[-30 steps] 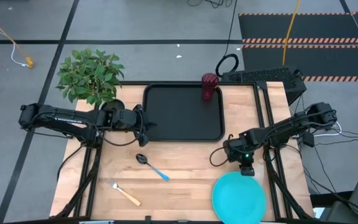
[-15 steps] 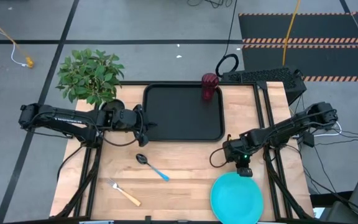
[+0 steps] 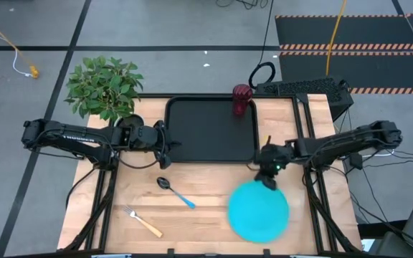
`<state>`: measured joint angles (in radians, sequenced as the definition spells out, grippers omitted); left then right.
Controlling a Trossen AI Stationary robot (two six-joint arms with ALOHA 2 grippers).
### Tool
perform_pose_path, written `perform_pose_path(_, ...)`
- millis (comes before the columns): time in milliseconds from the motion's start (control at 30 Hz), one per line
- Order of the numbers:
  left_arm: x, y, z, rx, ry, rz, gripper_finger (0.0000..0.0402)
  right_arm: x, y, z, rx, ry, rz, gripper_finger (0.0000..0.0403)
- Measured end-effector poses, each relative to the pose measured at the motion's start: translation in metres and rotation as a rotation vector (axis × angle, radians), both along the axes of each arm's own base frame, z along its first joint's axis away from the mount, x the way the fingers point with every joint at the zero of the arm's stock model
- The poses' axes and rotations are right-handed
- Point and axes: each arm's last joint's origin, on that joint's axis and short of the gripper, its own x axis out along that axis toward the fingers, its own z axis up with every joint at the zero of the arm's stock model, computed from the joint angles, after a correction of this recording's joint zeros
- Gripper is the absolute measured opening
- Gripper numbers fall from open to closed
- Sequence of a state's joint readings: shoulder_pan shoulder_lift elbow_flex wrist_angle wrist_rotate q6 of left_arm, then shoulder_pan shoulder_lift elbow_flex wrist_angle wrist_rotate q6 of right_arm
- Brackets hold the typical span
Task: Pick and place plate/cup/fork/spoon on tray
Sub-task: Put the blue plate on the black serving tray to the bottom right of the red cup
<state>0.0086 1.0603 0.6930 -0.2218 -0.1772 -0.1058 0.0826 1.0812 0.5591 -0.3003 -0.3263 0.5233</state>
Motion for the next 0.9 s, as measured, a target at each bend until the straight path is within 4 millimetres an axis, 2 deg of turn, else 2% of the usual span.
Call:
perform_pose_path(167,0.0,0.0,-0.001,0.029,0.015,-0.02,0.001,0.006,-0.007,0.009,0.022,-0.07,-0.183,0.0)
perform_pose_path(433,-0.001,0.0,-0.002,0.039,0.028,-0.027,0.001,0.01,-0.016,0.016,0.093,-0.119,-0.31,0.0)
perform_pose_path(667,-0.001,0.0,-0.002,0.034,0.031,-0.024,0.001,0.013,-0.021,0.019,0.029,-0.174,-0.479,0.0)
perform_pose_path(900,-0.001,-0.001,-0.002,0.002,0.03,-0.019,0.001,0.02,-0.018,0.029,0.033,-0.302,-0.563,0.0)
